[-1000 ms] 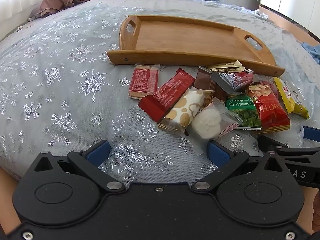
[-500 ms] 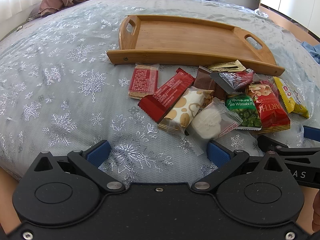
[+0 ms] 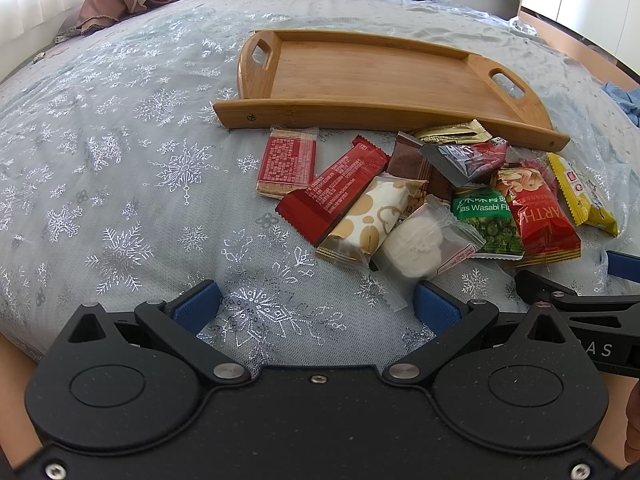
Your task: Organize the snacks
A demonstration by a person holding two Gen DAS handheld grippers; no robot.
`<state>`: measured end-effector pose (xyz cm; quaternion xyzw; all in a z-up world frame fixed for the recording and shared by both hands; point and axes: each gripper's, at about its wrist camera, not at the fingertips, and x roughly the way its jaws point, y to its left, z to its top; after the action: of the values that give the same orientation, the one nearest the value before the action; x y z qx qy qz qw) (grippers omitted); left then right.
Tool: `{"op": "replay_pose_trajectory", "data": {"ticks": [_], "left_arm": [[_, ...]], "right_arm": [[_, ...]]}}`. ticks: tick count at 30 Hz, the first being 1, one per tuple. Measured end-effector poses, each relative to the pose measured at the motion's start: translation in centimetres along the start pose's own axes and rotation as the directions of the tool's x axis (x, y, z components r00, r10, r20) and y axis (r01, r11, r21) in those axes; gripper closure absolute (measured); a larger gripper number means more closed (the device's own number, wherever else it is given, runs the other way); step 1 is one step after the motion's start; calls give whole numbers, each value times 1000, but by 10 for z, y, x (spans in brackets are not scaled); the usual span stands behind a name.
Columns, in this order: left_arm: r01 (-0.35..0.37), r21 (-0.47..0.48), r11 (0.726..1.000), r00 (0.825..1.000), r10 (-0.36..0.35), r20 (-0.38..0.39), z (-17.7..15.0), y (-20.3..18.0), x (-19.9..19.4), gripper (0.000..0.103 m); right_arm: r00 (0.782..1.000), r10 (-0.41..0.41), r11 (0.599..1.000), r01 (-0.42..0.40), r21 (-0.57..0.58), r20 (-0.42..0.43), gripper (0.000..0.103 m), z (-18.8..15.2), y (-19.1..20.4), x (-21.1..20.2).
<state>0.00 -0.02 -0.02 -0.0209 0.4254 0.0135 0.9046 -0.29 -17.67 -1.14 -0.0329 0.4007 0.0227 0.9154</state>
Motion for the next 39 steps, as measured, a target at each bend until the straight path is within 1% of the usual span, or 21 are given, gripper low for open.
{"op": "replay_pose_trajectory", "data": {"ticks": [24, 29, 32, 35, 39], "left_arm": [[-7, 8, 1000, 1000, 7, -1, 0, -1, 0, 0], [-4, 15, 1000, 1000, 4, -2, 7, -2, -1, 0], [7, 14, 1000, 1000, -6, -8, 6, 1, -1, 0], [-4, 26, 1000, 1000, 4, -8, 4, -1, -2, 0], [-23, 50, 999, 1000, 22, 17, -1, -6, -2, 0]], "right_arm": [[1000, -1, 1000, 1, -1, 8, 0, -1, 0, 0], [1000, -6, 1000, 6, -7, 25, 0, -1, 1, -5], [1000, 1, 1000, 0, -7, 24, 0, -2, -1, -7], [1000, 9, 1000, -8, -11, 24, 0, -2, -2, -6], [997, 20, 999, -18, -31, 68, 0, -8, -2, -5]]}}
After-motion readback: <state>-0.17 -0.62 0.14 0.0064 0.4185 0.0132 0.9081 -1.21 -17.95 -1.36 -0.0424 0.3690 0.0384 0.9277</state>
